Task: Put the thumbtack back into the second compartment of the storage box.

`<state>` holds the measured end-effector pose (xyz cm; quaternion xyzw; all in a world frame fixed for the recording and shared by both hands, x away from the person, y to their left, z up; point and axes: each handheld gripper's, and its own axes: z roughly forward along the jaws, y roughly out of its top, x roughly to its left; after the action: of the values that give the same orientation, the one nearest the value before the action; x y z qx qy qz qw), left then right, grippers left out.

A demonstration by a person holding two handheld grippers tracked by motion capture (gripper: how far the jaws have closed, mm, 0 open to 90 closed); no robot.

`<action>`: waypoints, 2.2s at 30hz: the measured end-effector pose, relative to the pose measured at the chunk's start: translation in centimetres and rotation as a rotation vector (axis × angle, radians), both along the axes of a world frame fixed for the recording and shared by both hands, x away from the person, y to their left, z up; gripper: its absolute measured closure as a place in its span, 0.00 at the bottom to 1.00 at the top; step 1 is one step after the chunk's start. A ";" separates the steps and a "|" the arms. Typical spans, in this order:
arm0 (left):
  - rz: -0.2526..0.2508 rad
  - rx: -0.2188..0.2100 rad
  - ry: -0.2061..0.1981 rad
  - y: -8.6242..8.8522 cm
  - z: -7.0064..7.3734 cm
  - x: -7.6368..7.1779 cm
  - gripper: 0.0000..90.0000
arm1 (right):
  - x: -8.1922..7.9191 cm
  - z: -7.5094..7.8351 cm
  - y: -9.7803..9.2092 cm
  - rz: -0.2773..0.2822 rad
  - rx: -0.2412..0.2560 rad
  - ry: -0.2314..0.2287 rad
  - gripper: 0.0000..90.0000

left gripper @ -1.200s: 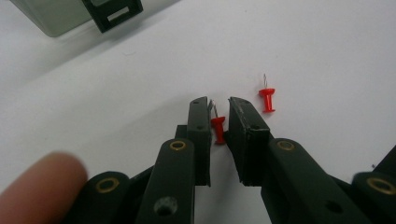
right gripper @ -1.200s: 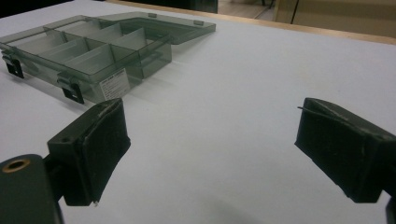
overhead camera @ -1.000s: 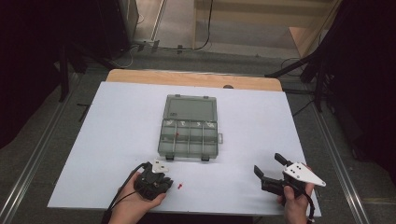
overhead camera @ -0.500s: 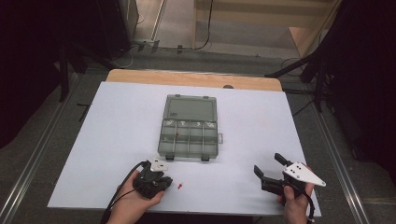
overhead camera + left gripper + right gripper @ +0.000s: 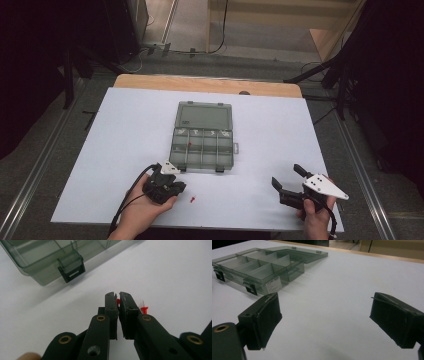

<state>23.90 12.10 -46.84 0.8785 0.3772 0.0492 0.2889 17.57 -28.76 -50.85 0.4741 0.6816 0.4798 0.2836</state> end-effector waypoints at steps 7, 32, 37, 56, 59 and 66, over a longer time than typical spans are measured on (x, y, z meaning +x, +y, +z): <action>0.009 -0.022 -0.009 -0.1 0.7 0.8 0.95 | 0.0 0.0 0.0 0.002 0.001 0.002 0.11; 0.007 -0.041 -0.041 -0.2 2.4 3.4 0.95 | 0.0 -0.1 0.0 0.007 -0.001 0.001 0.11; 0.011 -0.038 -0.041 -0.3 2.6 3.8 0.95 | 0.0 -0.1 -0.1 0.007 -0.002 0.002 0.11; 0.010 -0.034 -0.052 -0.7 3.3 5.4 0.95 | 0.0 0.0 0.0 0.008 -0.001 0.002 0.11; 0.013 -0.038 -0.060 -0.9 3.4 5.6 0.95 | 0.0 0.0 -0.1 0.008 0.001 0.000 0.11; 0.008 -0.029 -0.057 -1.1 3.4 6.4 0.95 | -0.1 0.0 -0.1 0.004 0.005 0.001 0.11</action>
<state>30.28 10.96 -43.46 0.8710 0.3729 0.0699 0.3120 17.51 -28.85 -50.85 0.4735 0.6814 0.4822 0.2811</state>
